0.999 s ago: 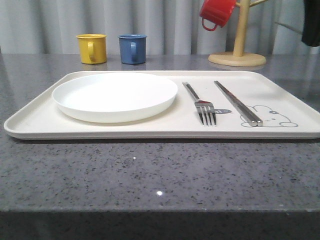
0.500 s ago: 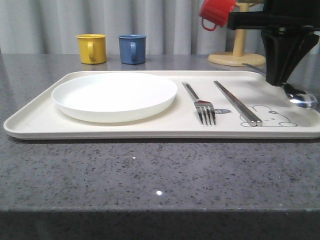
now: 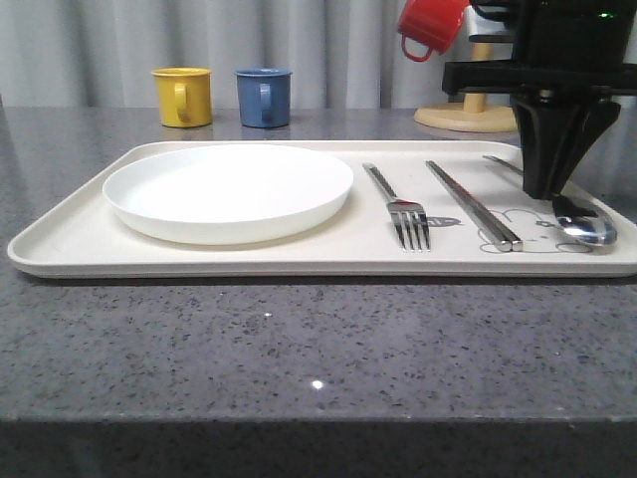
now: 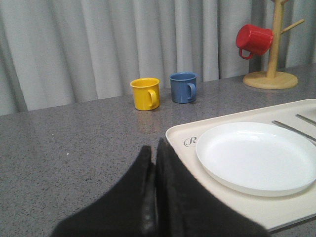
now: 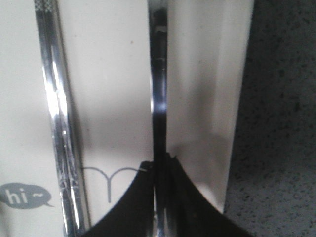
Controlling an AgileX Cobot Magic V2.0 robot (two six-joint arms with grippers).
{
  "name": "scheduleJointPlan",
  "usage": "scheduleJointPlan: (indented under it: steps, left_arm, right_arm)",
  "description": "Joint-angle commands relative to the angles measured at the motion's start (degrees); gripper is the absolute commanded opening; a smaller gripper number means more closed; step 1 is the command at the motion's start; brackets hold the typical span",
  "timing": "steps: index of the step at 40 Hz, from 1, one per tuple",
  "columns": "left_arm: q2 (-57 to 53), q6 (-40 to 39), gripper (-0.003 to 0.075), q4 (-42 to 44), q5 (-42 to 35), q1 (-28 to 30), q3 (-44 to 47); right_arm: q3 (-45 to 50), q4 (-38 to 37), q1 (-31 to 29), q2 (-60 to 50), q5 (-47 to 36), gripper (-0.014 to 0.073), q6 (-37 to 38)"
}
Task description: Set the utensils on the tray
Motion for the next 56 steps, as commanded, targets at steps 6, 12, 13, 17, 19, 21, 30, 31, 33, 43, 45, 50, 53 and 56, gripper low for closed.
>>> scheduleJointPlan:
  steps: [6,12,13,17,19,21,30,31,33,43,45,50,53,56]
  left_arm:
    - [0.72,-0.50,-0.0018,-0.88,-4.57,-0.07,-1.61]
    - [0.72,-0.50,-0.0018,-0.88,-4.57,-0.07,-1.61]
    - [0.72,-0.50,-0.0018,-0.88,-4.57,-0.07,-1.61]
    - [0.72,-0.50,-0.0018,-0.88,-4.57,-0.07,-1.61]
    - [0.72,-0.50,-0.0018,-0.88,-4.57,-0.07,-1.61]
    - [0.72,-0.50,-0.0018,-0.88,-4.57,-0.07,-1.61]
    - [0.72,-0.50,-0.0018,-0.88,-4.57,-0.07,-1.61]
    - [0.72,-0.50,-0.0018,-0.88,-4.57,-0.07,-1.61]
    - [0.72,-0.50,-0.0018,-0.88,-4.57,-0.07,-1.61]
    - [0.72,-0.50,-0.0018,-0.88,-4.57,-0.07,-1.61]
    - [0.72,-0.50,-0.0018,-0.88,-4.57,-0.07,-1.61]
    - [0.72,-0.50,-0.0018,-0.88,-4.57,-0.07,-1.61]
    - [0.72,-0.50,-0.0018,-0.88,-4.57,-0.07,-1.61]
    - [0.72,-0.50,-0.0018,-0.88,-4.57,-0.07,-1.61]
  right_arm:
    - [-1.33,-0.36,-0.01,-1.82,0.57,0.0001,0.74]
    - [-1.52,-0.36,-0.01,-1.88,0.48,0.0162,0.74]
    - [-1.60,-0.36,-0.01,-2.02,0.48,0.0184,0.74]
    - [-2.73,-0.91,-0.01,-3.01,0.60,0.0258,0.74]
    - [-3.87,-1.06,-0.01,-3.69,0.81,0.0267,0.74]
    - [-5.19,-1.17,-0.01,-4.82,1.24,0.0268,0.49]
    - [-9.25,-1.17,-0.01,-12.67,1.96,0.0265,-2.94]
    - [-9.25,-1.17,-0.01,-13.77,1.89,0.0265,-3.42]
    - [-9.01,-1.17,-0.01,-15.49,1.84,0.0251,-4.78]
    - [4.24,-1.17,-0.01,-27.36,-9.25,-0.0012,-7.24]
    - [9.16,-1.60,-0.01,-30.10,-13.22,-0.0037,-7.72]
    - [22.77,-2.28,-0.01,-38.81,-25.68,-0.0070,-10.55]
    - [30.89,-2.30,-0.01,-44.65,-33.52,-0.0070,-11.23]
    - [38.56,-2.30,-0.01,-50.95,-39.60,-0.0070,-11.23]
